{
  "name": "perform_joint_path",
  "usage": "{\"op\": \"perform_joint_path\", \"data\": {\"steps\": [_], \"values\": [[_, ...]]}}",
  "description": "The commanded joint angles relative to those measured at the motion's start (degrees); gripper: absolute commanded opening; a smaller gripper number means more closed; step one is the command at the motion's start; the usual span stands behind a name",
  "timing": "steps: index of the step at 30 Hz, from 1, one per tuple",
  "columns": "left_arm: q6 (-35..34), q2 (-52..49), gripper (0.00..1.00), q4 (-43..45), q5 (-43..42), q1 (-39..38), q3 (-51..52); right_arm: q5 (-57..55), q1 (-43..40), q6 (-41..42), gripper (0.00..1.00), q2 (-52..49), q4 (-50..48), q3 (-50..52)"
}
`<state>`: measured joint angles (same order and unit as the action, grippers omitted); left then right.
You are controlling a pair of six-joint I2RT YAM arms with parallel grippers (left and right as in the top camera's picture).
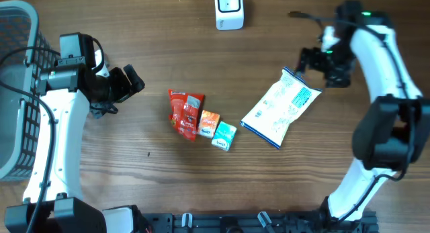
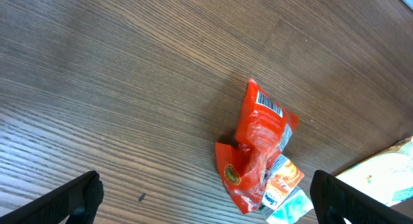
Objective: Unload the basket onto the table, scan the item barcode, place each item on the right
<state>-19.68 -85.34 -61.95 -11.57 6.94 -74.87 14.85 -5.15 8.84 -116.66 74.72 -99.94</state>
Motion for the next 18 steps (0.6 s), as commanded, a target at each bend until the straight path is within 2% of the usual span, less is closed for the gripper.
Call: {"op": "perform_joint_path", "data": {"steps": [1,3,7,11,17,18], "values": [[-0.5,-0.2,1.00,0.0,0.5,0.3,-0.7,15.3,-11.0,-4.5,1.00,0.3,0.1,1.5],[-0.5,-0.2,1.00,0.0,0.6,0.3,-0.7,20.2,-15.5,-7.8,1.00,0.3,-2.4,9.2],[-0.5,-0.2,1.00,0.0,0.6,0.3,-0.7,28.5,-14.9,-8.2,1.00,0.2,-16.9,25.2],[-0.5,-0.2,1.00,0.0,0.6,0.3,-0.7,30.0,-13.5,-6.7,1.00,0.2,-27.0,33.5],[-0.5,-0.2,1.00,0.0,0.6,0.3,-0.7,28.6,-6.7,8.9,1.00,0.2,-50.4,46.1],[-0.5,-0.2,1.00,0.0,0.5,0.3,-0.7,26.3,-5.8,10.8,1.00,0.2,-51.8,46.9]]}}
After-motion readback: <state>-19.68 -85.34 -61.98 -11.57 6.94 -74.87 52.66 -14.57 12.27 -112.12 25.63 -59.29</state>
